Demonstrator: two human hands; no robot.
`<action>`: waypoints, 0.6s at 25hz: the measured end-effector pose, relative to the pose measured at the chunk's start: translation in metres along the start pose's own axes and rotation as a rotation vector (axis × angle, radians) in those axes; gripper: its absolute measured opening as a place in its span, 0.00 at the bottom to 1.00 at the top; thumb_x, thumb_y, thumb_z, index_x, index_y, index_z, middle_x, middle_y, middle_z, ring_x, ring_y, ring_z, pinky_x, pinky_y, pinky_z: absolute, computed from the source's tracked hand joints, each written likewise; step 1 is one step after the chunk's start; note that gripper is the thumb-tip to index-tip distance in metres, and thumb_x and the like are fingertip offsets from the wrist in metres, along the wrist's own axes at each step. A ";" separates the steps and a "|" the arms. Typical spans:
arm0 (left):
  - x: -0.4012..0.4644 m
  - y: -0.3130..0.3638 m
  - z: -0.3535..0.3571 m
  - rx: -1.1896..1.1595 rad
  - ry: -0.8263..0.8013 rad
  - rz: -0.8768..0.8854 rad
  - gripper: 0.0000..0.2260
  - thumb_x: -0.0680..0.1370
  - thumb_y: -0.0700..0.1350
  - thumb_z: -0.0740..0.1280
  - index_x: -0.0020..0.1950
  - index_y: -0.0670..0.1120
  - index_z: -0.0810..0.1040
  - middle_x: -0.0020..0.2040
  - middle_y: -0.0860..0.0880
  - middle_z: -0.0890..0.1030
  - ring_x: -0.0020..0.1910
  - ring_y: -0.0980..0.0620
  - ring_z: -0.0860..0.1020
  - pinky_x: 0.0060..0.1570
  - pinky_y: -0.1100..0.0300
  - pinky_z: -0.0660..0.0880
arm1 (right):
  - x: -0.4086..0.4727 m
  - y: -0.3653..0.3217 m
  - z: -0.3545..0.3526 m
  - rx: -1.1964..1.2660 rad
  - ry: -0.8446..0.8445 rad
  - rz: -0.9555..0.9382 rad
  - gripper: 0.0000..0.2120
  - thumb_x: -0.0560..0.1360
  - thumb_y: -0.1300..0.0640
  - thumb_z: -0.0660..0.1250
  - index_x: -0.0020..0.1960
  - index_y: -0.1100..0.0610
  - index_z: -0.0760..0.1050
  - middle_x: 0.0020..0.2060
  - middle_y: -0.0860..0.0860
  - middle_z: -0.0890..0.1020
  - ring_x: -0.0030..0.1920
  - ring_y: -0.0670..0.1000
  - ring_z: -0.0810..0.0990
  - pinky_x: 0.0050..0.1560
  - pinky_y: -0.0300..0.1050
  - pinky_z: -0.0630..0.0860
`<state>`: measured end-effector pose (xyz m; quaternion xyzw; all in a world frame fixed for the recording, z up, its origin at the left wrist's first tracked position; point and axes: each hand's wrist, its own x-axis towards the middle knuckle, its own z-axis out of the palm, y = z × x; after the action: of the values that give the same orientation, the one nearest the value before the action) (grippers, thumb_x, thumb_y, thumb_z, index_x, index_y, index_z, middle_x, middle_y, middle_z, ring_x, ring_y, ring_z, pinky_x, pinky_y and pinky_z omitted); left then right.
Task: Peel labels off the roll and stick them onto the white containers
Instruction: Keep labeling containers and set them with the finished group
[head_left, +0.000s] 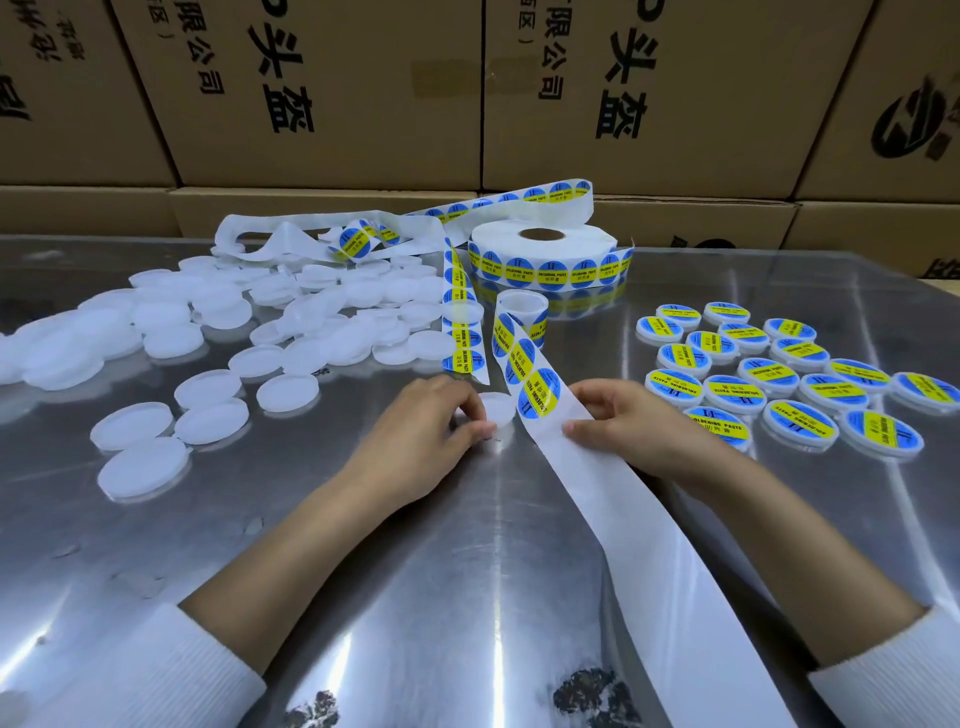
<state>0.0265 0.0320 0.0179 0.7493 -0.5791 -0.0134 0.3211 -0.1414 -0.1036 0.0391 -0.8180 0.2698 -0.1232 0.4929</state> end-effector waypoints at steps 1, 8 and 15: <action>0.000 0.001 -0.001 -0.065 0.021 -0.013 0.06 0.77 0.48 0.67 0.41 0.49 0.74 0.39 0.57 0.75 0.41 0.59 0.72 0.43 0.65 0.68 | -0.001 -0.001 -0.002 0.014 -0.018 0.016 0.11 0.77 0.68 0.62 0.56 0.58 0.77 0.46 0.52 0.84 0.40 0.46 0.81 0.42 0.38 0.78; 0.005 0.000 -0.005 -0.299 0.245 -0.181 0.03 0.79 0.44 0.64 0.46 0.47 0.74 0.39 0.52 0.79 0.38 0.53 0.74 0.37 0.67 0.68 | -0.003 -0.003 -0.007 0.037 -0.081 0.077 0.12 0.74 0.70 0.61 0.48 0.56 0.79 0.45 0.56 0.84 0.40 0.50 0.80 0.43 0.44 0.75; -0.001 0.000 0.004 -0.059 0.127 -0.028 0.07 0.76 0.47 0.69 0.51 0.47 0.80 0.50 0.51 0.80 0.51 0.52 0.77 0.55 0.54 0.72 | -0.001 0.000 -0.003 0.066 -0.110 0.049 0.12 0.74 0.68 0.63 0.48 0.54 0.80 0.43 0.52 0.84 0.37 0.46 0.80 0.38 0.37 0.76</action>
<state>0.0245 0.0306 0.0147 0.7467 -0.5463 0.0128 0.3791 -0.1434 -0.1054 0.0405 -0.8000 0.2582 -0.0748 0.5365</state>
